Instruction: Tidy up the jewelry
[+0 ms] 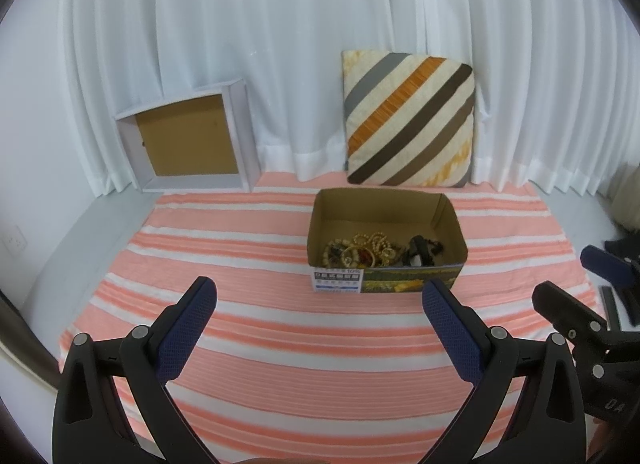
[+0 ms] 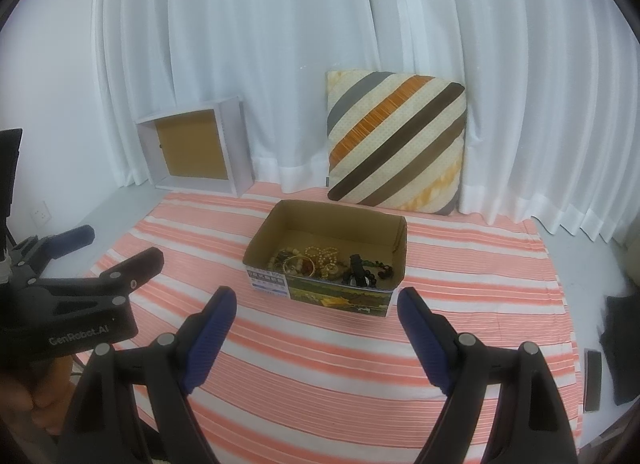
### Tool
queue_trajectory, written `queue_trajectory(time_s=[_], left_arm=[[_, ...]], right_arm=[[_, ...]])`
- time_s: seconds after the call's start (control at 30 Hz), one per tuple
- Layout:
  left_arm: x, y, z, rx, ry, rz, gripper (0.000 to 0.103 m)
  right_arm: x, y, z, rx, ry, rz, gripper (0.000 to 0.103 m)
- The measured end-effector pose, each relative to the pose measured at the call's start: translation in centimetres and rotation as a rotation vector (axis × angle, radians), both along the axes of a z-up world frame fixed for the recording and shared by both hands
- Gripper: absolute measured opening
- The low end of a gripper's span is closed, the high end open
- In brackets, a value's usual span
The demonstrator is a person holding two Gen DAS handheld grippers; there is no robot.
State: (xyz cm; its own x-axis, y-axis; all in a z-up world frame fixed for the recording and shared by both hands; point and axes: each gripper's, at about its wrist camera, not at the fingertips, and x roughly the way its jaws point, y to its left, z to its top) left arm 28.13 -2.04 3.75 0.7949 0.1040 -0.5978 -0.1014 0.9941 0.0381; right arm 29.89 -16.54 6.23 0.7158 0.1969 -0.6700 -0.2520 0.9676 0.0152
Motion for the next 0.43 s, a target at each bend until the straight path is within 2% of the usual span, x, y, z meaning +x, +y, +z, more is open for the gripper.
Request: queue_trajectory(time_s=[0.43], left_arm=[[0.05, -0.03, -0.36, -0.004, -0.016, -0.001, 0.102]], right_arm=[[0.3, -0.07, -0.31, -0.004, 0.006, -0.005, 0.084]])
